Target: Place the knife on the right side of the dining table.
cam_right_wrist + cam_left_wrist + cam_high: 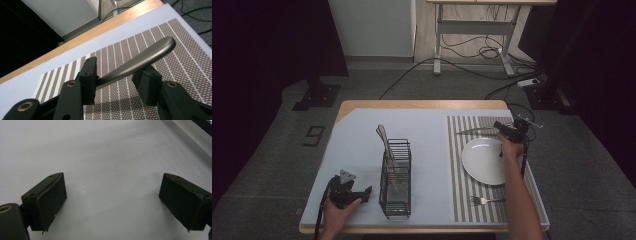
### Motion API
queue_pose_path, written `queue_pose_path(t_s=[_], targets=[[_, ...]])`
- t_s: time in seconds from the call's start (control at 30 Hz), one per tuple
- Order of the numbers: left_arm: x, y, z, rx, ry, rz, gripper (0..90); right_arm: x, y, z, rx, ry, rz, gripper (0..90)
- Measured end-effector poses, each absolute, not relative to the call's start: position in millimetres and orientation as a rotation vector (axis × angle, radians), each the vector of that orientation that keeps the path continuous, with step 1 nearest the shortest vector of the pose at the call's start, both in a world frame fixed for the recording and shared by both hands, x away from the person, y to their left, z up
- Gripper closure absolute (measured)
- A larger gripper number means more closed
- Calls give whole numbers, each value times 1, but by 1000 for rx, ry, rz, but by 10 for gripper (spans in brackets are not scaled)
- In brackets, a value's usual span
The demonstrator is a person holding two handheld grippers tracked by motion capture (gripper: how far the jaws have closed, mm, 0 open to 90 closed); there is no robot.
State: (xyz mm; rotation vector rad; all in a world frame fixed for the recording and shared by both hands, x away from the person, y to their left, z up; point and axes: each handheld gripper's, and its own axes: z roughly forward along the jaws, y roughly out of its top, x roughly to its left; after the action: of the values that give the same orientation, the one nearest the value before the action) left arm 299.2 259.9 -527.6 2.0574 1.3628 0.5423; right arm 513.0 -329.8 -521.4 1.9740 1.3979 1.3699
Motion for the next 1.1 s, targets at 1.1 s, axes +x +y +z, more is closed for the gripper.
queue_pose_path(t_s=[1.1], targets=[[299, 260, -528, 2057, 1363, 543, 71, 526, -331, -513, 2016, 1534, 1276, 444]])
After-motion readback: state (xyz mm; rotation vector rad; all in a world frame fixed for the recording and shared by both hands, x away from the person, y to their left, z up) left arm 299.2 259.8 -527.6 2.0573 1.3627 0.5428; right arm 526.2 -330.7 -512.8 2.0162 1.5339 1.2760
